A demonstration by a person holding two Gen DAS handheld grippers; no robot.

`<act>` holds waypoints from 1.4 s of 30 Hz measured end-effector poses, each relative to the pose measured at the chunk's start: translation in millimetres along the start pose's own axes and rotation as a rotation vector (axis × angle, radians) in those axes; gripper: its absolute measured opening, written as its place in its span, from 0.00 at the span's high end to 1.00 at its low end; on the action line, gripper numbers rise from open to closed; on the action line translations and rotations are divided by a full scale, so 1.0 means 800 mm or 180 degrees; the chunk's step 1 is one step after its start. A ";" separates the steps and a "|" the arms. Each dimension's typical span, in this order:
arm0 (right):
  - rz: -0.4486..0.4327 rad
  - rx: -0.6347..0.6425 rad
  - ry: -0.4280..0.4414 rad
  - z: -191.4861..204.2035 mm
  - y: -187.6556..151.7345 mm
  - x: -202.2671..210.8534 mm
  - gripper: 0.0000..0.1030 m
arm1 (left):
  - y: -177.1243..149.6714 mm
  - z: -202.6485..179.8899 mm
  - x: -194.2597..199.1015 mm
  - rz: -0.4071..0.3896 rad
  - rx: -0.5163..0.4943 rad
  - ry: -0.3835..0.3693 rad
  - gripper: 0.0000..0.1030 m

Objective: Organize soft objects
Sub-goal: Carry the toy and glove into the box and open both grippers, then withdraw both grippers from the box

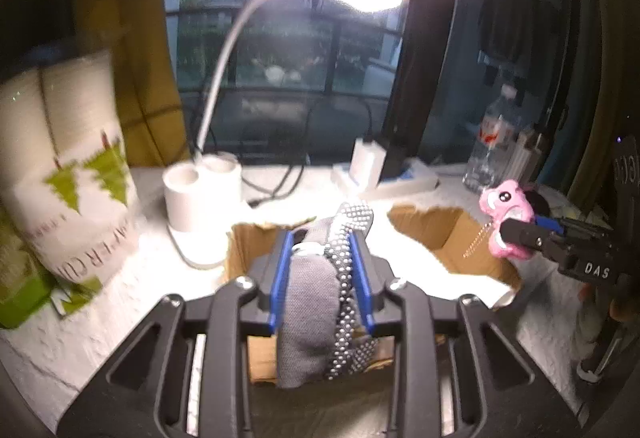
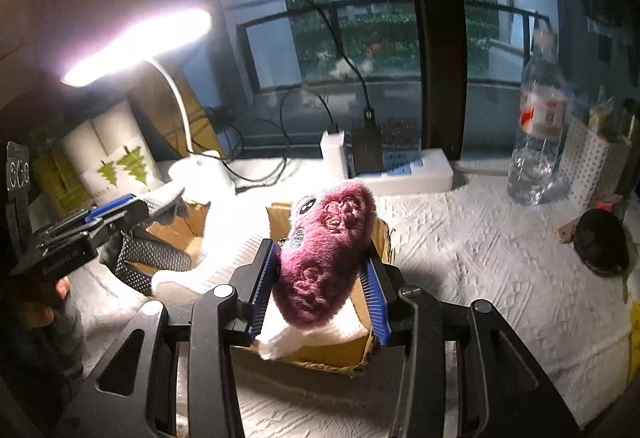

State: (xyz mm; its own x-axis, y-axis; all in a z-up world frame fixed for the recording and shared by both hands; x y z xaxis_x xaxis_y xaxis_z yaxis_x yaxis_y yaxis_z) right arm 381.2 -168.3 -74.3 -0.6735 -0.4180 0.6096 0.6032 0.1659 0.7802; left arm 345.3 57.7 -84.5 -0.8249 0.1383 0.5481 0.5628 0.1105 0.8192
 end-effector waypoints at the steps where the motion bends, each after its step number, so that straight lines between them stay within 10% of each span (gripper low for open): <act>1: 0.0028 -0.0023 -0.0003 -0.002 -0.002 -0.005 0.58 | -0.002 0.000 -0.005 0.0038 0.0012 -0.0002 0.70; 9: 0.0171 -0.0029 -0.0013 -0.004 -0.009 -0.025 0.54 | -0.012 -0.005 -0.023 0.0208 -0.0001 0.0005 0.60; 12: 0.0165 -0.0010 -0.0043 -0.002 -0.008 -0.024 0.50 | -0.011 -0.005 -0.016 0.0171 0.0059 0.0010 0.33; 17: 0.0105 0.0062 -0.0095 0.003 -0.006 -0.013 0.35 | -0.007 -0.008 0.003 0.0082 0.0075 0.0034 0.32; 42: -0.0111 0.0056 -0.0211 0.026 -0.053 0.084 0.34 | -0.037 -0.032 0.105 -0.0136 0.0053 -0.0047 0.31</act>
State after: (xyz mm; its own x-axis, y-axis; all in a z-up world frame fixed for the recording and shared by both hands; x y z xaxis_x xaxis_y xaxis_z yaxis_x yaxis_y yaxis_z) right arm 301.4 -185.0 -63.1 -0.7213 -0.3637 0.5895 0.5716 0.1683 0.8031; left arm 258.3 40.8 -58.6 -0.8474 0.1477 0.5100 0.5279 0.1329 0.8388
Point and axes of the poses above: each gripper's, at about its wrist camera, not at the fingertips, and x roughly against the way its jaws point, z to its left, y to its top, the point moved 2 cm from there along -x, roughly the way its jaws point, and after that the axes turned 1 degree about -y, right-handed, at the moved point
